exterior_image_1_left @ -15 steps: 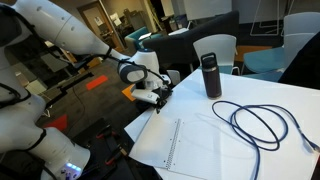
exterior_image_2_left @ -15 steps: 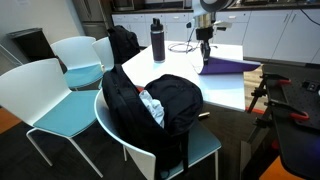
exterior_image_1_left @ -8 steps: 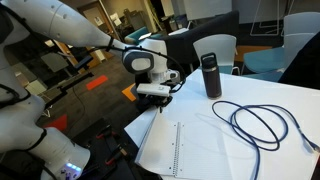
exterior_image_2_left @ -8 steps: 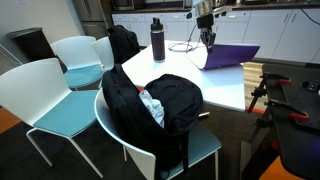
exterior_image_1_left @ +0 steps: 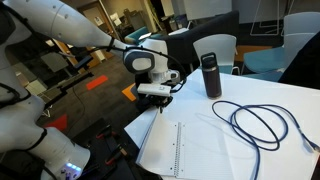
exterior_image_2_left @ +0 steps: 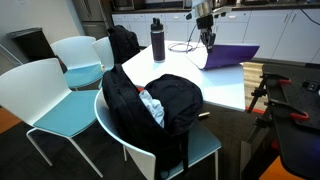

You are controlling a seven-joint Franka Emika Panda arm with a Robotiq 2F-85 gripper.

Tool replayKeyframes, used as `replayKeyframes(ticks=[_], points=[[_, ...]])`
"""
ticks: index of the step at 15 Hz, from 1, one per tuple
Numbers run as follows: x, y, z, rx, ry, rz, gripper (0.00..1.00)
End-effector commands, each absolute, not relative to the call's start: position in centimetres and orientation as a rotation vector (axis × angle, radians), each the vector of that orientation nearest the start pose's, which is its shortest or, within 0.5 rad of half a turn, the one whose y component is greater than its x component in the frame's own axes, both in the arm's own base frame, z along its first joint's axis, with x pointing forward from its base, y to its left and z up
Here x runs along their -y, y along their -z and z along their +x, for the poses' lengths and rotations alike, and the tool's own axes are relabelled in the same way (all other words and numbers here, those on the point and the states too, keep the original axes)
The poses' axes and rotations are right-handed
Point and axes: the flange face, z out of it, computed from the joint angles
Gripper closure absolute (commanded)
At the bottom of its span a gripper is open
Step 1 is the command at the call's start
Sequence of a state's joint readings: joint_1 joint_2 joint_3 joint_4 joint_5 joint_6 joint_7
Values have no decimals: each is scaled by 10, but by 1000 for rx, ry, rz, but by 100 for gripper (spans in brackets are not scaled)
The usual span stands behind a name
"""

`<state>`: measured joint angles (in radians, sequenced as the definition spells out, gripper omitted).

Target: Close the notebook on the table

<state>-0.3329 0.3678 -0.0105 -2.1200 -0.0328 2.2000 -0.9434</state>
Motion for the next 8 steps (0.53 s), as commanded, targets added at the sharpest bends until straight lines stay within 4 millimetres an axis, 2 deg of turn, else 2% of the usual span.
replayKeyframes(ticks=[1,5,8], points=[[201,-229,511,879,-347,-2842,99],[248,-250,511,899,-350,-2863,99],[277,-265,518,981,-368,-2860,99]])
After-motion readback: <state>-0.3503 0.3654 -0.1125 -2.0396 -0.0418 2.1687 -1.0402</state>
